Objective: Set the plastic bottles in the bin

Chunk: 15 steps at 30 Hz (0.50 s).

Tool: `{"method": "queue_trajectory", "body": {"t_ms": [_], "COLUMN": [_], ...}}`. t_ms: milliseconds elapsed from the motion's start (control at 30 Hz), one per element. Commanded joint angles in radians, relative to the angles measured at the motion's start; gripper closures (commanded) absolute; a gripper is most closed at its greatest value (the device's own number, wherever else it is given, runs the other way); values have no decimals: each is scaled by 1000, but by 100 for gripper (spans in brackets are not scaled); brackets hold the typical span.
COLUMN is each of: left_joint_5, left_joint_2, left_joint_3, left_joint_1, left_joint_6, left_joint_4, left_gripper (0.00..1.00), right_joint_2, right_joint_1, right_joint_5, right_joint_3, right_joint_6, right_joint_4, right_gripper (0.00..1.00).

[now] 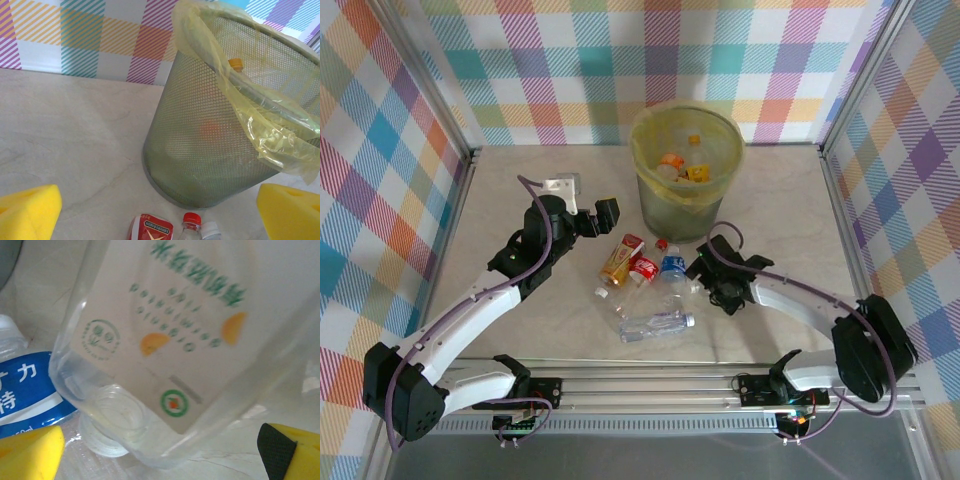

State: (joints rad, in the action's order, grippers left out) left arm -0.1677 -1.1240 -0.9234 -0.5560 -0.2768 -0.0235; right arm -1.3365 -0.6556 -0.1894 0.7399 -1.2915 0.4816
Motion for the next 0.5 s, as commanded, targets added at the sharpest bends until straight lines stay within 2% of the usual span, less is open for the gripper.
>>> {"method": "queue_trajectory", "body": {"t_ms": [0, 233, 467], "left_joint_5": [-12, -20, -16], "left_joint_2": [4, 11, 3], "left_joint_3": [13, 18, 13], "left_joint_1": [-5, -5, -5], "left_joint_6": [-14, -12, -13], "left_joint_4": [8, 11, 13], "left_gripper": [0, 0, 0], "right_joint_2": [-36, -82, -50], "right_joint_1": [-19, -23, 10], "right_joint_5": [8, -46, -107], "right_joint_3": [45, 52, 35], "right_joint_6": [-18, -18, -11], "right_joint_4": [-46, -30, 45], "right_gripper": [1, 0, 0]}}
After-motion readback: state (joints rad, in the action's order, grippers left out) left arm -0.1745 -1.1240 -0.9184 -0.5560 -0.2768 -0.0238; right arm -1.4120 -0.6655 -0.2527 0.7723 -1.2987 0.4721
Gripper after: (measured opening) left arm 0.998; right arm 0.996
